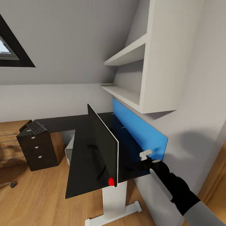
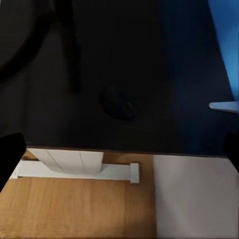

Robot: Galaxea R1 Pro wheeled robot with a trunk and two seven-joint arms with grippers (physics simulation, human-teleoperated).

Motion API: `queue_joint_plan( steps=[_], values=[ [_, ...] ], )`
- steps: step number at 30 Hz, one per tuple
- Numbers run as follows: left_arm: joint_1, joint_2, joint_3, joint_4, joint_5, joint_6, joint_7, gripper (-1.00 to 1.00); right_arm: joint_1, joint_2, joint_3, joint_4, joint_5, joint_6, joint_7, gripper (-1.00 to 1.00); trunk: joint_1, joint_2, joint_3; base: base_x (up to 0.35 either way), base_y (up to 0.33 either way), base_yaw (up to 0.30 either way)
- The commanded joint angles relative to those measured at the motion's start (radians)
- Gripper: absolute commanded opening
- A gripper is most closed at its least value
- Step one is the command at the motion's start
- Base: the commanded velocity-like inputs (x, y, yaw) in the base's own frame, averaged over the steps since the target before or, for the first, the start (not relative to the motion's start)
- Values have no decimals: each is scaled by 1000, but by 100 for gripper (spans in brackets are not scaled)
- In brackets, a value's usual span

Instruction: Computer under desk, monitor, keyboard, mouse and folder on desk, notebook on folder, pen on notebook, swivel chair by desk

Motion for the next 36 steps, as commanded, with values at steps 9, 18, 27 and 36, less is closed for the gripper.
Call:
queue_joint_plan(
  steps=[9,18,27,36],
  values=[
    [0,-2,1,6,10,2,13,100,-10,-2,37,67,63,4,123,100,0,-1,-1,104,-23,0],
    [0,-4,1,10,9,0,11,100,-47,9,37,150,122,7,186,100,0,-1,-1,305,-72,0],
    [1,-5,1,15,10,13,15,100,-126,45,41,298,123,6,253,100,0,-1,-1,82,-7,0],
    [2,-18,1,22,9,13,19,100,-131,51,36,314,116,2,269,100,0,-1,-1,2,0,0]
  ],
)
